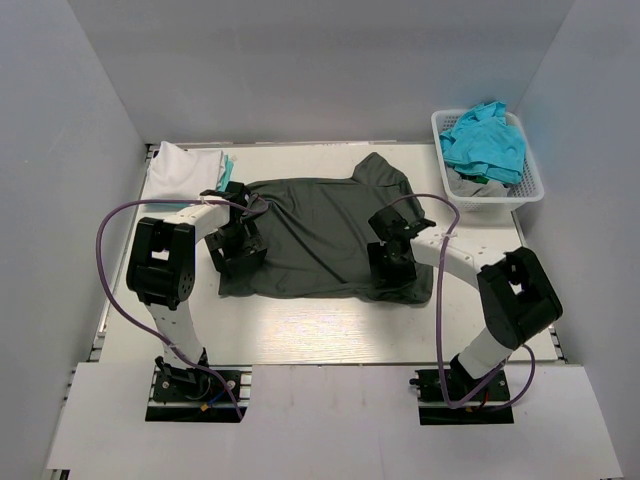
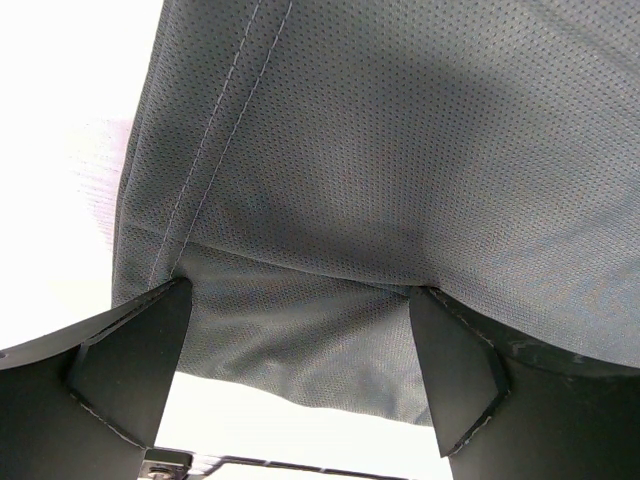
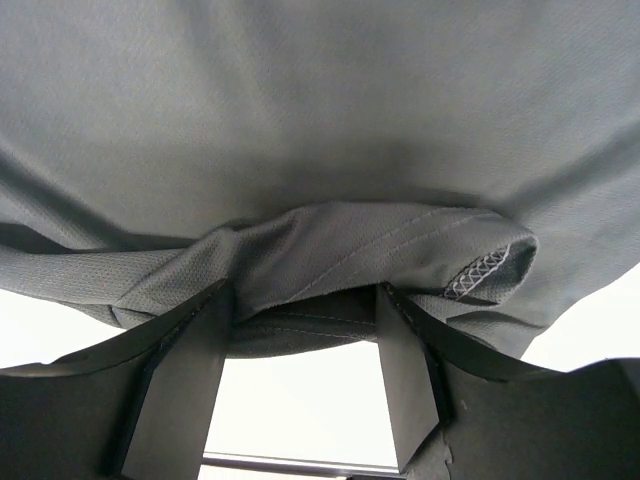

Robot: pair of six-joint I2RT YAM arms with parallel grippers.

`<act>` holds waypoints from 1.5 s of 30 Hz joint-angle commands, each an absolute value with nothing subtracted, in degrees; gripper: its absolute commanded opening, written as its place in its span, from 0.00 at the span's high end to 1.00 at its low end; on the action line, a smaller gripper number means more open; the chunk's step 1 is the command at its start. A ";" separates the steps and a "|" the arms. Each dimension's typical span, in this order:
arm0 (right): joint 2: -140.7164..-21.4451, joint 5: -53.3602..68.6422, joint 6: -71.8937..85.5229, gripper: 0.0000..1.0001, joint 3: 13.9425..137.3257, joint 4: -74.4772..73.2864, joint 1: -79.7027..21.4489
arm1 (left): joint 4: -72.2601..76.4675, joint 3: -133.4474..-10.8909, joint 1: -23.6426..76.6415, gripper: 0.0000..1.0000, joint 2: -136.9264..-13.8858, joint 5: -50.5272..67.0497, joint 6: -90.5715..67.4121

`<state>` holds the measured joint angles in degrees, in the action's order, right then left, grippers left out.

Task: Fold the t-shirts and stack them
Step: Flatten out the tshirt

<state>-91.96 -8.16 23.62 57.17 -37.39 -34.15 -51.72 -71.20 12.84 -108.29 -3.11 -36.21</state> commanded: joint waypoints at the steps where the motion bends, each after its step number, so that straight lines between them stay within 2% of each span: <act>1: -90.00 -5.28 23.47 0.36 56.51 -35.60 -34.19 | -48.34 -69.79 12.83 0.00 -110.39 -5.01 -36.39; 6: -89.56 -2.55 23.38 0.36 54.23 -32.43 -34.28 | -48.34 -69.79 12.83 0.00 -110.39 -5.01 -36.39; 10: -89.12 2.61 23.03 0.51 53.53 -29.80 -34.28 | -48.34 -69.79 12.83 0.00 -110.39 -4.49 -36.39; 14: -87.89 6.32 22.50 0.60 54.23 -28.92 -34.19 | -48.34 -70.31 12.83 0.00 -110.39 -4.48 -35.86; 15: -86.67 6.42 22.85 0.70 54.40 -29.44 -34.19 | -48.34 -70.31 12.83 0.00 -110.39 -4.48 -35.86; 17: -85.44 6.94 22.76 0.83 55.36 -30.05 -34.10 | -48.34 -70.31 12.83 0.00 -110.39 -4.48 -35.86; 18: -85.08 6.86 22.94 0.99 55.72 -31.97 -34.01 | -48.34 -70.31 12.83 0.00 -110.39 -3.96 -35.86; 19: -84.82 7.12 22.94 1.00 56.94 -32.69 -34.01 | -48.34 -70.31 12.83 0.00 -110.39 -3.96 -35.86; 26: -80.95 4.14 24.60 1.00 60.11 -44.72 -34.10 | -48.34 -70.31 12.83 0.00 -110.39 -3.96 -35.86; 29: -80.07 4.13 27.32 1.00 62.13 -58.91 -34.28 | -48.34 -70.31 12.83 0.00 -110.39 -4.48 -35.86; 32: -76.22 6.85 29.53 1.00 62.40 -64.06 -34.37 | -48.95 -70.31 12.83 0.00 -111.01 -5.71 -36.39; 35: -70.09 12.82 30.67 0.89 61.70 -70.83 -34.37 | -49.56 -69.79 12.83 0.00 -112.24 -6.24 -36.91; 37: -67.16 22.18 30.67 0.82 59.34 -70.23 -34.37 | -50.09 -69.79 12.83 0.00 -113.64 -7.38 -37.52; 38: -62.97 27.80 30.76 0.72 58.37 -69.70 -34.37 | -50.62 -69.79 12.31 0.00 -113.64 -8.34 -37.53; 41: -58.55 36.80 30.50 0.53 53.97 -68.90 -34.28 | -51.32 -71.01 12.30 0.00 -113.64 -9.84 -38.06; 43: -57.75 36.13 28.92 0.50 54.14 -71.17 -34.28 | -51.33 -71.02 12.30 0.00 -113.64 -9.84 -38.06; 45: -58.00 32.36 27.52 0.51 54.84 -71.46 -34.19 | -51.33 -71.02 12.30 0.00 -113.03 -9.84 -38.06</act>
<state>-57.25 29.30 29.34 54.61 -68.95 -34.24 -53.41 -72.62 12.53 -109.67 -2.68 -36.93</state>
